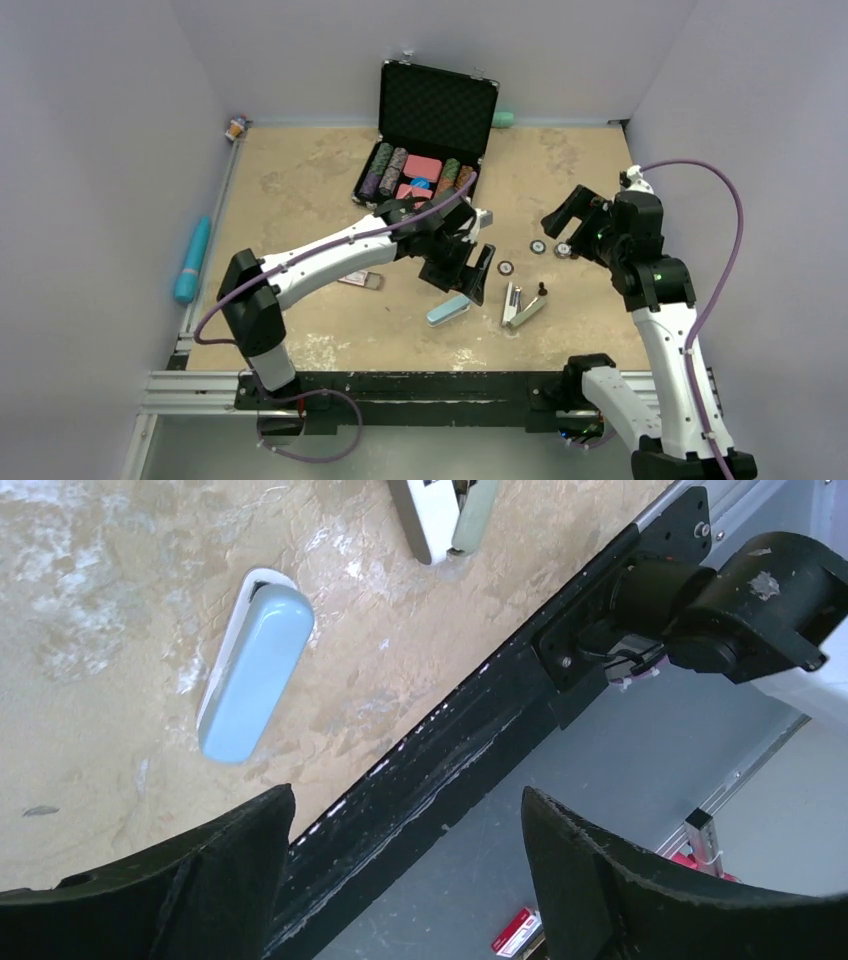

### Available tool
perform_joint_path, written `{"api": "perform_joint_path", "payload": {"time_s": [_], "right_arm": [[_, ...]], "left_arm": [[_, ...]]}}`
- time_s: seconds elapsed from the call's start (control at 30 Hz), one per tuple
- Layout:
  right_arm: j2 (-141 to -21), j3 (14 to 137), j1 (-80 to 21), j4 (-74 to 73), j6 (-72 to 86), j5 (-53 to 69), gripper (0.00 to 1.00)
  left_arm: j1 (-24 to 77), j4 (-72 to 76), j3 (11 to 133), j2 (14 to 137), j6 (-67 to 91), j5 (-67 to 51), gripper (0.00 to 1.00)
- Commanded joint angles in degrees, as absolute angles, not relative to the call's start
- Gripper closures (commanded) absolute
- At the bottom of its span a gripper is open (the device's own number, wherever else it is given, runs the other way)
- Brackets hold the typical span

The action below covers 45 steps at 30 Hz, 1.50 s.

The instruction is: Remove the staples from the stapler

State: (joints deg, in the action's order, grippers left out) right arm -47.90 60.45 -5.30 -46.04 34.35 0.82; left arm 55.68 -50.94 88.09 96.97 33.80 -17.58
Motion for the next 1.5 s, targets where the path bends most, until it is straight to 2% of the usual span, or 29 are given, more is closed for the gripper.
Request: {"api": "perform_joint_path", "payload": {"time_s": [0.0,0.17,0.2,0.27,0.3,0.53,0.8,1.1,1.27,1.47], "right_arm": [[-46.5,62.7,-5.3,-42.8,32.7,1.3,0.01],[-45.2,62.7,-5.3,-44.6,33.1,1.5,0.01],[-45.1,62.5,-5.3,-45.5,33.4,1.7,0.01],[-44.6,62.3,-5.4,-46.5,33.6,2.4,0.01],[-44.2,62.1,-5.3,-46.4,33.6,3.0,0.01],[-43.5,62.7,-5.3,-47.2,33.1,5.6,0.01],[-46.5,66.4,-5.3,-47.7,31.3,6.3,0.02],[-48.7,67.8,-5.3,-46.3,29.7,9.9,0.02],[-50.7,72.7,-5.3,-44.6,28.7,11.0,0.02],[-52.2,78.5,-5.3,-42.0,29.0,15.5,0.02]], "left_arm": [[57.3,-48.3,92.9,101.9,34.8,-18.8,0.16],[58.4,-48.7,98.7,109.8,35.0,-18.4,0.20],[58.6,-49.0,100.3,111.3,34.7,-17.9,0.18],[59.4,-49.9,103.5,114.4,33.4,-16.9,0.04],[60.1,-50.0,104.9,115.7,32.4,-16.2,0.00],[63.6,-51.4,114.6,124.0,25.9,-11.8,0.00],[67.1,-54.2,125.9,133.8,17.4,-11.2,0.09],[67.1,-49.9,125.3,136.1,16.0,-8.5,0.14],[67.3,-48.0,124.7,135.0,16.6,-6.2,0.17],[67.9,-50.0,125.7,133.6,19.3,4.4,0.19]]}}
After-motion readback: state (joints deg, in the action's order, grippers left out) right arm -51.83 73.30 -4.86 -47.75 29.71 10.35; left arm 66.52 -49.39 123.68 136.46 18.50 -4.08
